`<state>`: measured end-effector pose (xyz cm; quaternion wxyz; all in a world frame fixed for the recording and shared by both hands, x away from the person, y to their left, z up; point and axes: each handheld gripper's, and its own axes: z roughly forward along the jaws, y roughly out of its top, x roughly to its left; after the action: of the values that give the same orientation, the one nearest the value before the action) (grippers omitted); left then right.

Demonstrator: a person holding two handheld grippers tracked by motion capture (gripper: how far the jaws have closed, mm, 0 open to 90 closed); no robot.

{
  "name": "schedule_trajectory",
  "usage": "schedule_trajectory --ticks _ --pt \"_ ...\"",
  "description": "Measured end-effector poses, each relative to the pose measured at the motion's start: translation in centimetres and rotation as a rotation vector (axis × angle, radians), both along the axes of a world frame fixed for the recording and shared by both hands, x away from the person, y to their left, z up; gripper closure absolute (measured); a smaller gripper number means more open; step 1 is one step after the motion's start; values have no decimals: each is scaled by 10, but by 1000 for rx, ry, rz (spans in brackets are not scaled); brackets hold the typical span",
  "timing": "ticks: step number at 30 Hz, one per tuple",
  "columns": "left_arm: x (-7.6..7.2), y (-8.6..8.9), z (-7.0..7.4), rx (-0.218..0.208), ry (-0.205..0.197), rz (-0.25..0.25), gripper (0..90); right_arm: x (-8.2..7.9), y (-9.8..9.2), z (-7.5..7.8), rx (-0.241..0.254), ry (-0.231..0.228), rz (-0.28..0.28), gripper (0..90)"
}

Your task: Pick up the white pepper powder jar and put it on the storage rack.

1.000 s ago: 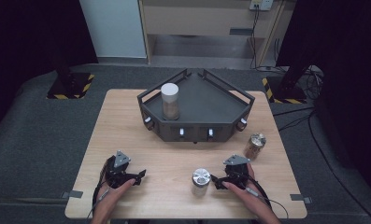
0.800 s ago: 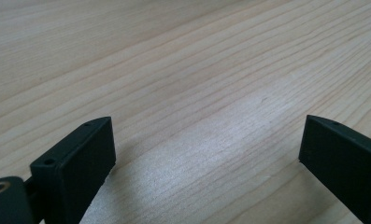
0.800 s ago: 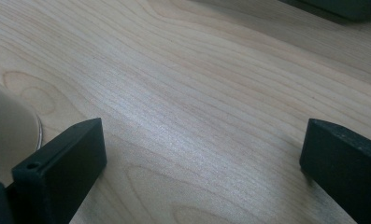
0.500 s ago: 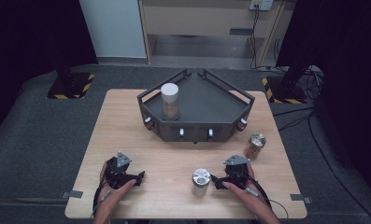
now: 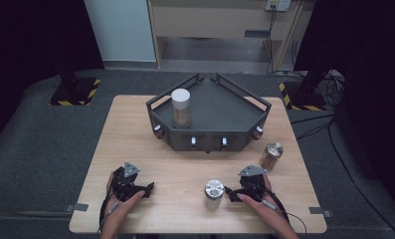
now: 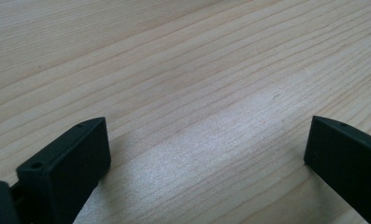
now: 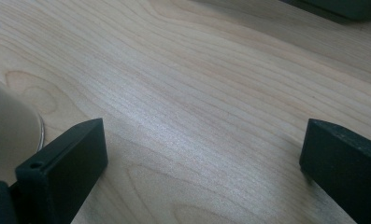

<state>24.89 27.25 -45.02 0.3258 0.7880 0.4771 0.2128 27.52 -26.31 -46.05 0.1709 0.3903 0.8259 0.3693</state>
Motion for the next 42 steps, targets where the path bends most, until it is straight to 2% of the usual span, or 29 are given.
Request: schedule_trajectory --ticks 3,8,18,34,42 --pt "0 0 0 0 0 0 0 -2 -3 2 0 -13 1 39" --pt "0 0 0 0 0 0 0 -10 -12 15 26 -37 17 38" --pt "1 0 0 -1 0 3 0 -26 -24 30 48 -42 48 34" --pt "2 0 0 -1 0 -1 0 -55 -23 48 53 -67 106 31" --pt "2 1 0 -1 1 -4 0 -60 -21 49 55 -64 128 34"
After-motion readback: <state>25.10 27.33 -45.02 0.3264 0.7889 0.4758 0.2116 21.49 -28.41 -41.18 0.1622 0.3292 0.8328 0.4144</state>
